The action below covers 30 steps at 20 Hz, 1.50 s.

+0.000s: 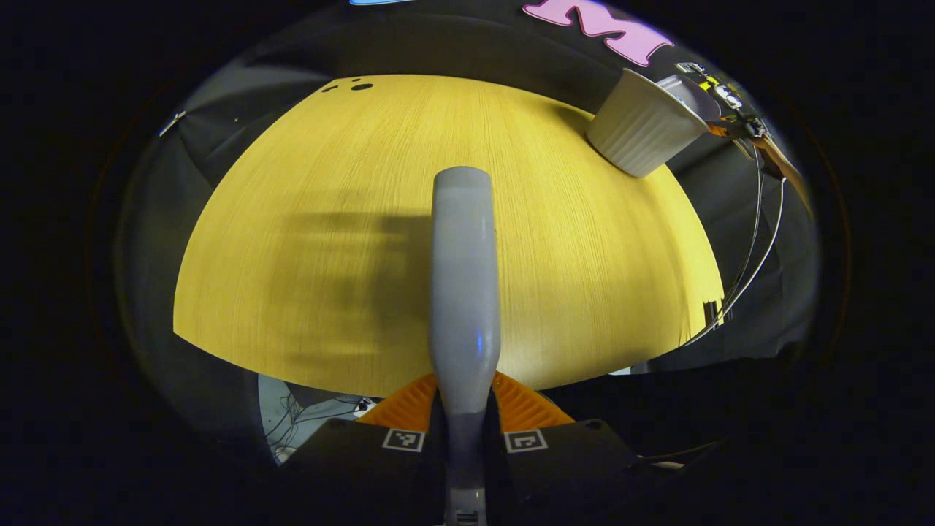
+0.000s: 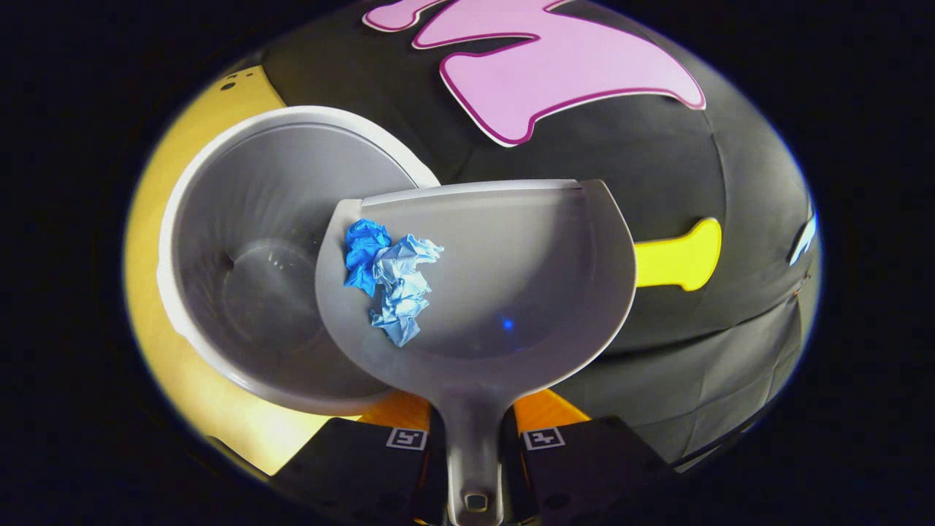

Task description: Pick up the small broom and dustpan from the desktop, sweep the trash into the dustpan with the broom, and then empty the trash into the garbage bin.

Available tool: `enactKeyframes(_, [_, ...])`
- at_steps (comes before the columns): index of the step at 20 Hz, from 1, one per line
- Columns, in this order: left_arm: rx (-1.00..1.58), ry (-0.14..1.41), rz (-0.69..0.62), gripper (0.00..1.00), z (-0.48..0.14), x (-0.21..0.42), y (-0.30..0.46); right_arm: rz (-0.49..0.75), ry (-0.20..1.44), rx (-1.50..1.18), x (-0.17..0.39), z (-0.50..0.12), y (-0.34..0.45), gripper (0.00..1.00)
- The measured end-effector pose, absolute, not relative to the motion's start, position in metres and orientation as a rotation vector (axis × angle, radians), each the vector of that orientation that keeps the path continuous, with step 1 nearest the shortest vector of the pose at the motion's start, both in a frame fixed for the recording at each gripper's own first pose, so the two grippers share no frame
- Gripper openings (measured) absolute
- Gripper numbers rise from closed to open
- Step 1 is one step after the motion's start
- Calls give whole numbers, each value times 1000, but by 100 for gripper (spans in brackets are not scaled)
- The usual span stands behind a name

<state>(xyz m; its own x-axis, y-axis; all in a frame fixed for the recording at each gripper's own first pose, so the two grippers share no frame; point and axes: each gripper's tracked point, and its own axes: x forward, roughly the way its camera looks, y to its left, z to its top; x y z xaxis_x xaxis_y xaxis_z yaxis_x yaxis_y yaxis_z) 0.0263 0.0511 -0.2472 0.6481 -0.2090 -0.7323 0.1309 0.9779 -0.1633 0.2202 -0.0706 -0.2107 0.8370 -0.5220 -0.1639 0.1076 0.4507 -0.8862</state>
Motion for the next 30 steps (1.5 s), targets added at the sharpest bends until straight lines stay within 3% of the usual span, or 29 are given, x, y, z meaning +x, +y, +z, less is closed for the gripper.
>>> enactKeyframes(13, [-83,867,-190,25,-241,20,54,-594,254,-1407,216,-188,-57,32])
enactKeyframes(14, [-84,867,-190,29,-241,20,54,-608,236,-1444,215,-184,-54,32])
enactKeyframes(17, [-82,868,-192,25,-241,19,54,-650,174,-1548,213,-179,-46,32])
enactKeyframes(22, [-73,865,-188,22,-239,19,56,-626,231,-1453,216,-184,-54,32])
enactKeyframes(25, [-82,861,-179,25,-239,20,56,-592,259,-1365,216,-187,-54,33])
enactKeyframes(30, [-82,848,-171,25,-238,21,55,-552,229,-1240,201,-175,-37,33])
